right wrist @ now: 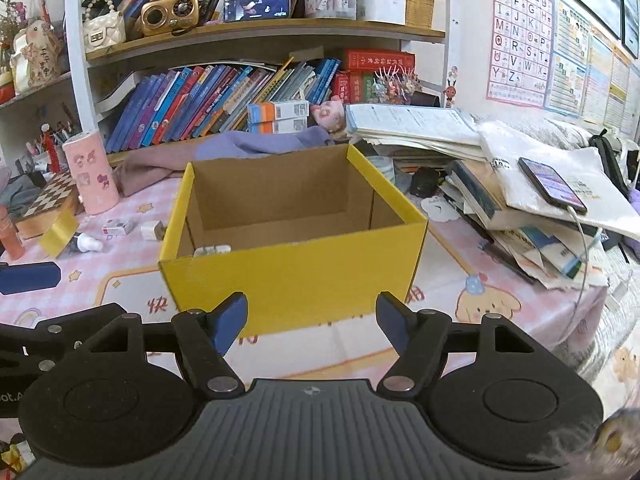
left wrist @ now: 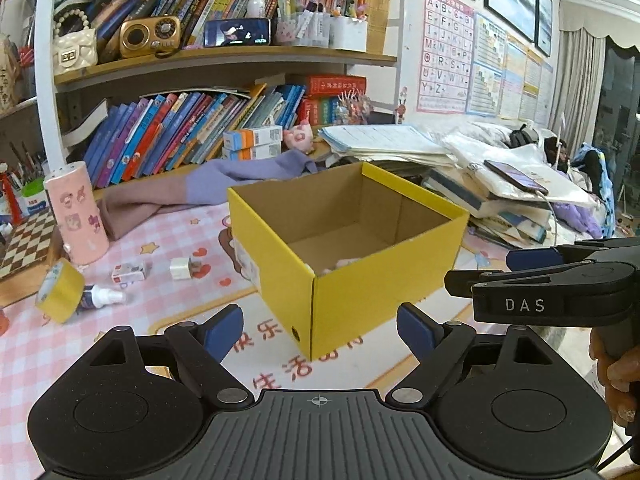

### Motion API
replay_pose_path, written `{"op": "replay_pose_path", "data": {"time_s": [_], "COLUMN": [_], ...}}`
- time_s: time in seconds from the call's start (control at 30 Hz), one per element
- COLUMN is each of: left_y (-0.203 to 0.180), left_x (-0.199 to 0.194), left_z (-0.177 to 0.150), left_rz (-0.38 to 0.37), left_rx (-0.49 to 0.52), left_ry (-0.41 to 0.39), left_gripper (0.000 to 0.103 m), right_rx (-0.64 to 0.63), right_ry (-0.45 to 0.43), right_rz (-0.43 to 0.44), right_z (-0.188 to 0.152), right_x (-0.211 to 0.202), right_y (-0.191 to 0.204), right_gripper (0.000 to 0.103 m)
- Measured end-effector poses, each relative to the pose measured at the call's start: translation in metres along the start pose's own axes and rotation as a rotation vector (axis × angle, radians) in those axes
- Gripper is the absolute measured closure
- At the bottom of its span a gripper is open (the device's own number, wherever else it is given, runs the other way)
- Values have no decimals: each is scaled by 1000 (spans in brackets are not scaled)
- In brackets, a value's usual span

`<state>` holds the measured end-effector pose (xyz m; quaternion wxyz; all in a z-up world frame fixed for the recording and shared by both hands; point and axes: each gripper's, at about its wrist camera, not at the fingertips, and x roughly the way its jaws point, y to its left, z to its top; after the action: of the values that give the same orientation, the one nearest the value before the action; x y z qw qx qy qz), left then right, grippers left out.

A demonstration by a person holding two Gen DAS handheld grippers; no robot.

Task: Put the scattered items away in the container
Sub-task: 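Withdraw both open tools from the box back over the table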

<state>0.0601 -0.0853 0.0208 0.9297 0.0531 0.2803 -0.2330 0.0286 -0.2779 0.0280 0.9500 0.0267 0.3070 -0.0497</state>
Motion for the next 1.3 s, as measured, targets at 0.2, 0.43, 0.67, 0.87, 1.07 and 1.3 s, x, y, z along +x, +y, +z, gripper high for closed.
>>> {"op": "replay_pose_path", "data": {"time_s": [0.2, 0.43, 0.67, 0.87, 1.07, 1.3], "left_y": [4, 11, 23, 39, 57, 77], "left_x": [-19, -37, -50, -64, -75, -87], "left_z": [-15, -33, -49, -59, -68, -73], "left_rz": [0, 10, 60, 110, 163, 216], "left_rx": [-8, -31, -56, -92, -130, -167], "left_ry": [8, 30, 72, 83, 95, 91], "left_gripper": [16, 13, 12, 12, 12, 12], "right_rx": [3, -15, -39, -73, -100, -139], "right_ry": [36, 63, 102, 119, 131, 157], "right_rz": [2, 24, 81, 140, 191, 254], "right_z": [-17, -34, -45, -48, -48, -46], "right_x": [-11, -24, -29, -29, -24, -18], "right_y": [14, 32, 53, 76, 95, 121], "right_gripper": [33, 33, 31, 30, 29, 28]}}
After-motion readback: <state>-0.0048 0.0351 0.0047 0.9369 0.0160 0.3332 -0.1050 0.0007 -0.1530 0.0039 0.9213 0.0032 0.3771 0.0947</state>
